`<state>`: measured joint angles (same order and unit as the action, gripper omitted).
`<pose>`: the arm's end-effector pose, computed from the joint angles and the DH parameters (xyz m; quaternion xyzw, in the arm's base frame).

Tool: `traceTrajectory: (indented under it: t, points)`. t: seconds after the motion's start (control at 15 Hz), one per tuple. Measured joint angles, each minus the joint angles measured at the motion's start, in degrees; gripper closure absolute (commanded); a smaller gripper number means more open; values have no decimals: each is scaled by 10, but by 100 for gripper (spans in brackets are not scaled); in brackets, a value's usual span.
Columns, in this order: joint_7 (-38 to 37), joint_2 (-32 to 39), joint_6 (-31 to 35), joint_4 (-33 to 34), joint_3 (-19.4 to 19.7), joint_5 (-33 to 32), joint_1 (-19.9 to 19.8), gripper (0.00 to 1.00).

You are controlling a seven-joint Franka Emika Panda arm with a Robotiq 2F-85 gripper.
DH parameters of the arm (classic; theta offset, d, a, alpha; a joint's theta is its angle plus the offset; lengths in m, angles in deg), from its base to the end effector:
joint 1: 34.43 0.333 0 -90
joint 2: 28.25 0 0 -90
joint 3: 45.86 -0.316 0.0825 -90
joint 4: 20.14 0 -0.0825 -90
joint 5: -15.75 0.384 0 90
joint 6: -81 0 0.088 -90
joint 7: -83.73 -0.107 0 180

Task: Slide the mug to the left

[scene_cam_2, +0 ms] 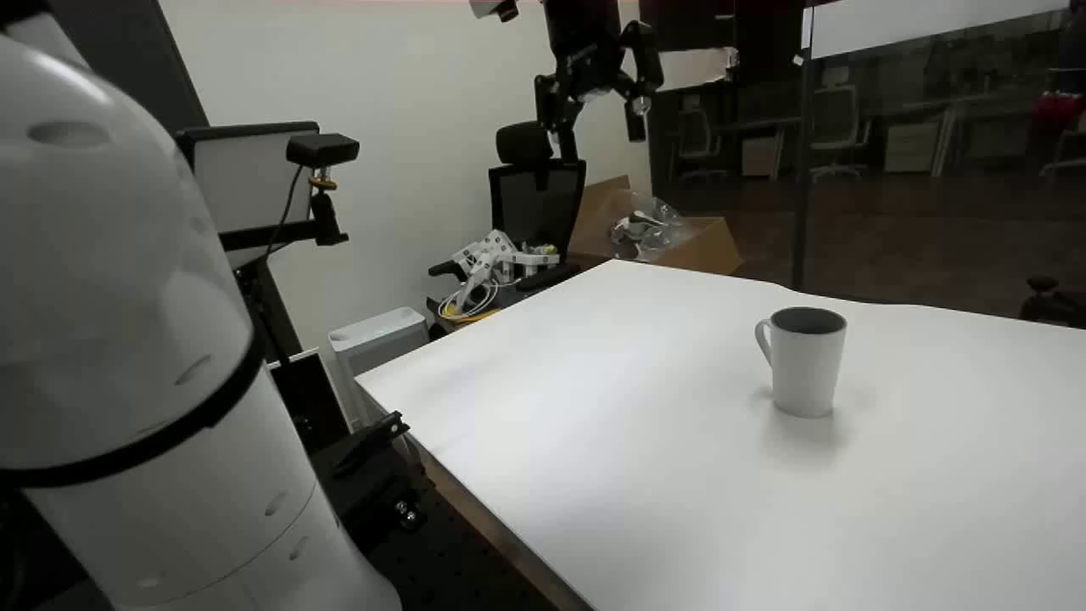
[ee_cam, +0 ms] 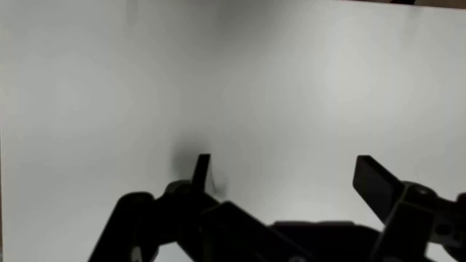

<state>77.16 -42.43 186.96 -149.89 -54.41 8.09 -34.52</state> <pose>0.4503 0.0585 0.4478 0.9924 0.0364 -0.0742 0.0908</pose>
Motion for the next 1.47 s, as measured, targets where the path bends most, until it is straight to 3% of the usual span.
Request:
traceTrajectory:
  t: [1.07, 1.47]
  points:
    - [-3, 1, 8, -2, 2, -1, 1, 0]
    - [-87, 16, 207, -22, 17, -24, -9, 0]
